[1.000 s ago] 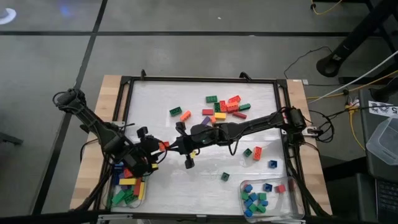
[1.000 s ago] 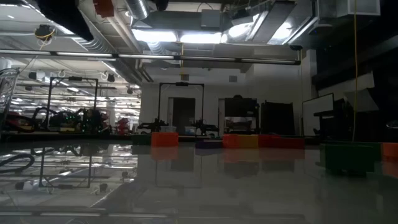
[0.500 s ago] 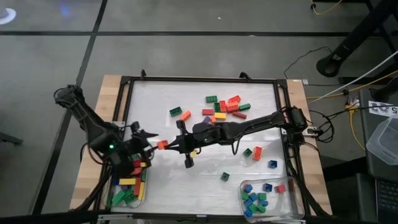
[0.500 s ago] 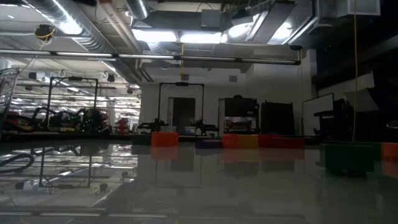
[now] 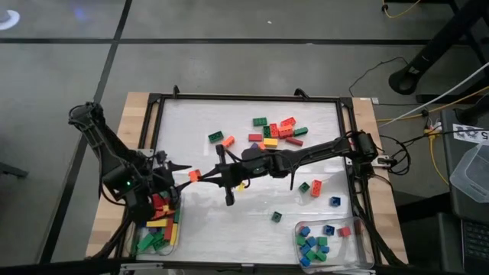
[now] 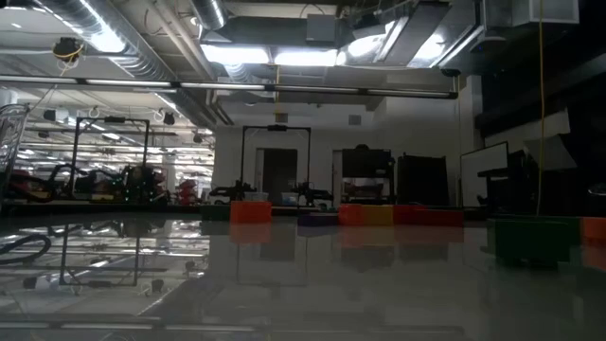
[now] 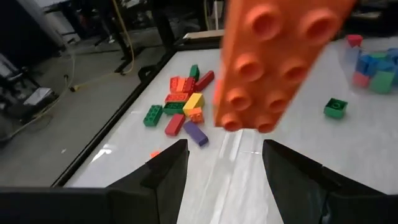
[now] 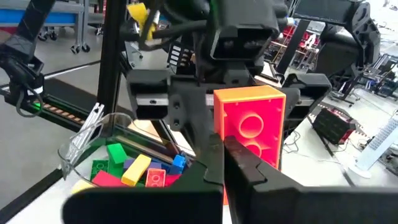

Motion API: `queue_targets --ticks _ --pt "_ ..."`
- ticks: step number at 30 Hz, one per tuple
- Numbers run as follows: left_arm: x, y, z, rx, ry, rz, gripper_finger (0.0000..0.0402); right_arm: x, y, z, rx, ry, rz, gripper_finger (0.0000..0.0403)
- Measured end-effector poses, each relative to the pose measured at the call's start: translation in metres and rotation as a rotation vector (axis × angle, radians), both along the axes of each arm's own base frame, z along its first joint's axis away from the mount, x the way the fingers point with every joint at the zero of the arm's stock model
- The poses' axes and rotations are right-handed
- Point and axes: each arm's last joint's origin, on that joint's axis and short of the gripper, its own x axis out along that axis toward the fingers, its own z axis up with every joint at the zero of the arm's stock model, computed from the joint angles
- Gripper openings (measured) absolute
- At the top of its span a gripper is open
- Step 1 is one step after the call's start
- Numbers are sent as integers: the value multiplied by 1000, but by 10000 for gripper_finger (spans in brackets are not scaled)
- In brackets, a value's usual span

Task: Sort blocks by size
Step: Put the large orange game piece into the left transparent bin

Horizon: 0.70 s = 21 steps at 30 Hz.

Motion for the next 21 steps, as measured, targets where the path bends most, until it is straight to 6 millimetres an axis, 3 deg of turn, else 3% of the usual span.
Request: queue_targets --ticks 10,18,21 --pt "13 -12 15 91 -45 -97 194 0 1 3 -7 -37 28 1" --pt "22 -6 17 63 -71 -55 193 0 2 4 -10 -39 71 1" --pt "23 -6 17 66 -65 -59 173 0 2 3 -10 -37 72 1"
